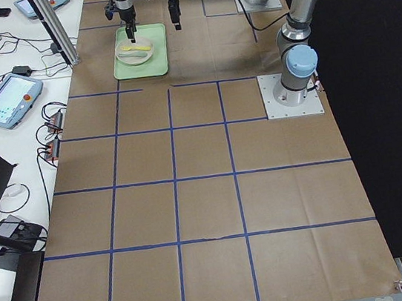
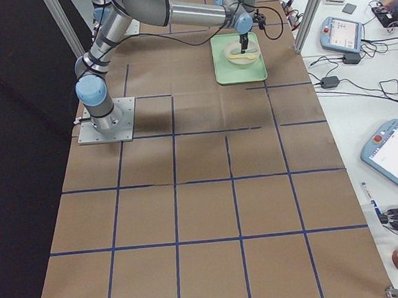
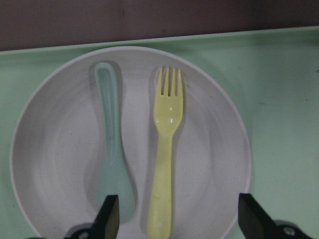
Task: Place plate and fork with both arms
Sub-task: 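Lower the right gripper over the yellow fork on the plate, then close the right gripper on the yellow fork handle and lift it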
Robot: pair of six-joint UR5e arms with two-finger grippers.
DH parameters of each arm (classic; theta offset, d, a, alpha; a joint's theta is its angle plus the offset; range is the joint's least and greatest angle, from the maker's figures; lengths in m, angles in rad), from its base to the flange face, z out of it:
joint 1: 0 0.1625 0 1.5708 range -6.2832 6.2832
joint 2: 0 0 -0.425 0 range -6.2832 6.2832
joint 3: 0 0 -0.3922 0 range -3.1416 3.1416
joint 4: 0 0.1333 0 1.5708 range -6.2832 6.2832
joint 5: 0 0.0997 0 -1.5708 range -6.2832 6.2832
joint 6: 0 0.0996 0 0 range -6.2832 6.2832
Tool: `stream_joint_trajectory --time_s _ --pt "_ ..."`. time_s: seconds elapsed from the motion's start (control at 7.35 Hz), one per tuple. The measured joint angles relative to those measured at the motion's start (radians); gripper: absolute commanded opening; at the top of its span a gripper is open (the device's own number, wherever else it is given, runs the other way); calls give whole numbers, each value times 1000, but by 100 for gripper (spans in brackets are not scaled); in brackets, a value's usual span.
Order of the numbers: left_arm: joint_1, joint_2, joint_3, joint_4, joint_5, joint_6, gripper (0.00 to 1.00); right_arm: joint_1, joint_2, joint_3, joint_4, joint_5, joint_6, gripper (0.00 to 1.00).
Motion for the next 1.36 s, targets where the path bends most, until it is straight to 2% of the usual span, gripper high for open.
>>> stream_joint_trajectory --time_s 0.54,0.68,0.95,1.36 --pt "39 20 -13 -11 -58 1 100 3 38 1 -10 3 -1 58" --pt "38 40 -37 -8 -60 -1 100 3 47 1 -14 4 -1 53" --pt "46 74 -78 15 -62 -2 100 3 64 0 -32 8 -1 54" --pt "47 79 -83 36 -62 -2 100 3 73 -2 -37 12 -1 53"
